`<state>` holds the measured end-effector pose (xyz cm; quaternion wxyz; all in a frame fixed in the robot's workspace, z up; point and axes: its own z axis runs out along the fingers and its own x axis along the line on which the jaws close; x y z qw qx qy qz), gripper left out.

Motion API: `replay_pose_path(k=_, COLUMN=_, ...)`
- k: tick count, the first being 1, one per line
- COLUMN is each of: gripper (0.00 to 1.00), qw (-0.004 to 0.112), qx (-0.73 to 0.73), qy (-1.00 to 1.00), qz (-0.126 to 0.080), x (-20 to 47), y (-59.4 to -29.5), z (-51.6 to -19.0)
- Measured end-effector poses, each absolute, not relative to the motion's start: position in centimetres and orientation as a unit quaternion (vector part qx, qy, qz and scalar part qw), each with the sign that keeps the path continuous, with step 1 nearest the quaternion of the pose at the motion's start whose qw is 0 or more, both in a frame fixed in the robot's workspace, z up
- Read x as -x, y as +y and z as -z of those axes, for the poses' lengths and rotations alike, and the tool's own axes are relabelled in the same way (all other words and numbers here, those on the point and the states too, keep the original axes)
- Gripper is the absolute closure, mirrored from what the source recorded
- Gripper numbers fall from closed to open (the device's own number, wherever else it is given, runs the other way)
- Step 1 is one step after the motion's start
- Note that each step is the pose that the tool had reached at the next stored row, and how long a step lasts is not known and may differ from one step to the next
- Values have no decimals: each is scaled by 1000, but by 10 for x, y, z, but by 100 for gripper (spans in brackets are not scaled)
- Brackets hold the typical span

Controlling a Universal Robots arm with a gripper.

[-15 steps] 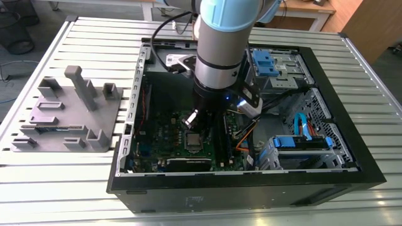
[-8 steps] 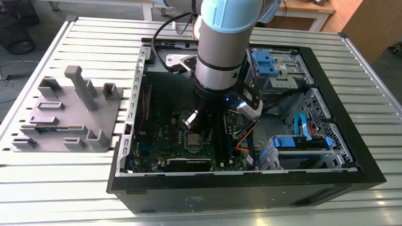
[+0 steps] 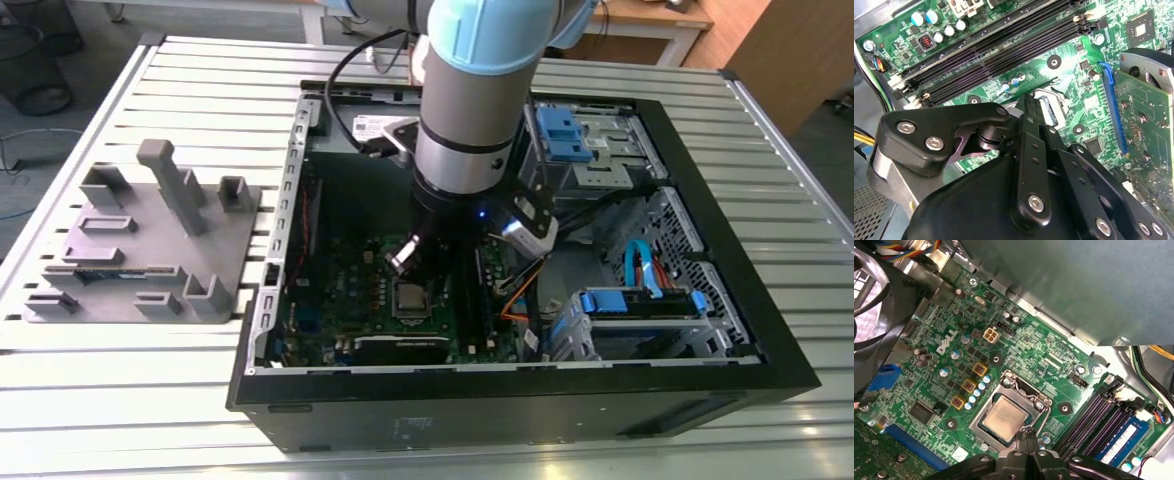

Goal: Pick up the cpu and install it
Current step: 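Install the first cpu locking lever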

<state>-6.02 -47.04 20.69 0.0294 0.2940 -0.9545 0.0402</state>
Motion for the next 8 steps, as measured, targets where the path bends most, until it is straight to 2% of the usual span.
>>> replay_pose_path(k=8, gripper=89, qw=30, qx=-278, qy=-959, qz=-40, x=60, y=-472, z=-205)
